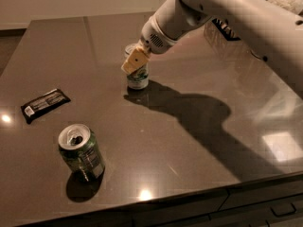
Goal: Move 7up can near green can
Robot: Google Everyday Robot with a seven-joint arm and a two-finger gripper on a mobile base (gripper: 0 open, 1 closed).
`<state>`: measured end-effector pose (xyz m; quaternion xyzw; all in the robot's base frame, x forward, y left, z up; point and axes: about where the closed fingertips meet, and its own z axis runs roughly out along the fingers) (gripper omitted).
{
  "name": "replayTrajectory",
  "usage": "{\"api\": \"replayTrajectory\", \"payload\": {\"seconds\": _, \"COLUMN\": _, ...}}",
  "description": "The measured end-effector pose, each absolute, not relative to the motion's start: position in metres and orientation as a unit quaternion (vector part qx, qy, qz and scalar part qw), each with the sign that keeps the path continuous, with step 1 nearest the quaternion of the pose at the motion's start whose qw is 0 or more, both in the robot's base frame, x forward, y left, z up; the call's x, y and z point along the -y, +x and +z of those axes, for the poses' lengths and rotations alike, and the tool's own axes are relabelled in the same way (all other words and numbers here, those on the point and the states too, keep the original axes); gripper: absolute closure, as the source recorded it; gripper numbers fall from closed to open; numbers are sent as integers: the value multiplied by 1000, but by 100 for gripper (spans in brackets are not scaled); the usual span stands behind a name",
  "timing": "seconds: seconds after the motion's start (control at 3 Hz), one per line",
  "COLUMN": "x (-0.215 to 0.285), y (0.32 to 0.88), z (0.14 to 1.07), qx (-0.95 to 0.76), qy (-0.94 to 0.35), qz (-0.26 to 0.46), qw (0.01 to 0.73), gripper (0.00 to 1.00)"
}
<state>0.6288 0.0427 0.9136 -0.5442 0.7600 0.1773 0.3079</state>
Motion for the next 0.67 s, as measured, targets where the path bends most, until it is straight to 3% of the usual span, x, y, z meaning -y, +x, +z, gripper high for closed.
{"api": "replayTrajectory", "payload": {"seconds": 0.33, "x": -52, "y": 589, "z": 932, "qx": -718, "qy": -593, "qz": 212, "qw": 296, "gripper": 97}}
{"api": "replayTrajectory", "payload": {"seconds": 0.67, "x": -60, "y": 559, "z": 934, "qx": -682, "qy": -633, "qz": 233, "qw": 282, "gripper": 100}}
